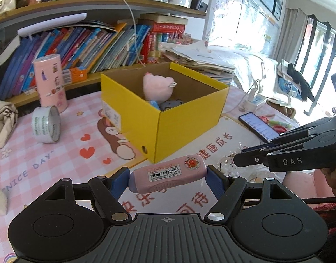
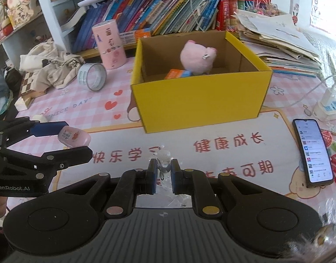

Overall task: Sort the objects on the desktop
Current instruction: 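Carry the pink tube with the left gripper while the right carries the pearls toward the box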

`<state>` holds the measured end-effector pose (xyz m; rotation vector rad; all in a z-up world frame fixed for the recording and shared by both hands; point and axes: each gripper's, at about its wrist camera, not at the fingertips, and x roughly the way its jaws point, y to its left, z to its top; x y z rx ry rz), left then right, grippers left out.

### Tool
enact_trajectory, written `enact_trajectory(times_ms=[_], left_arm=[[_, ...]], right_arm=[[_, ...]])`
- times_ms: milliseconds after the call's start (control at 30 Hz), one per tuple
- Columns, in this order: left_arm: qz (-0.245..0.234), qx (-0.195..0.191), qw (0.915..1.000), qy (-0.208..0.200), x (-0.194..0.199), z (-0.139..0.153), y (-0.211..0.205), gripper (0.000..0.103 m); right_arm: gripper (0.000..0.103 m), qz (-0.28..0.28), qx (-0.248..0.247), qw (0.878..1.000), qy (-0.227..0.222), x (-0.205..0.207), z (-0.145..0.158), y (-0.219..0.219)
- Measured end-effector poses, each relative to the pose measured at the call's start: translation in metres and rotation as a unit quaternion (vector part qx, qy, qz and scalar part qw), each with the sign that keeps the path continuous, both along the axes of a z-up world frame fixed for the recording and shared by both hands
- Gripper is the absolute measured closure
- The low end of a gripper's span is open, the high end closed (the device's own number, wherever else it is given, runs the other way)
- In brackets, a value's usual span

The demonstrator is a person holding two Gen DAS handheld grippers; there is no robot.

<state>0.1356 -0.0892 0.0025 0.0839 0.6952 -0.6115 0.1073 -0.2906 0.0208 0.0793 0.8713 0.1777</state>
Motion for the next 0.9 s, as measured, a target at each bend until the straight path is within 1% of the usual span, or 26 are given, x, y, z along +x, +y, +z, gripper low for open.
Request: enact_trajectory(times_ms=[300, 667, 800, 900], left_arm=[[0.003, -0.004, 1.0, 0.001, 0.011, 0.004, -0.026, 0.027], [0.01, -0.015, 0.9998, -0.004, 0.026, 0.007, -0.068, 0.027], [0.016, -0.019, 0.9995, -0.02, 0.027, 0.015, -0.084, 0.027], [0.022, -0.025, 0.9989, -0.032, 0.03, 0.023, -0.095, 0.027]], right_arm=[[0.091, 0.007, -0.002, 1.0, -0.002, 0.013, 0.002, -0.025], [0.091, 0.023, -0.013, 1.0, 0.005, 0.037, 0.002, -0.065], [0.091, 0.039, -0.016, 0.999, -0.013, 0.043, 0.01, -0.077], [0.091, 0.056, -0.015, 0.998, -0.04, 0.048, 0.022, -0.086]])
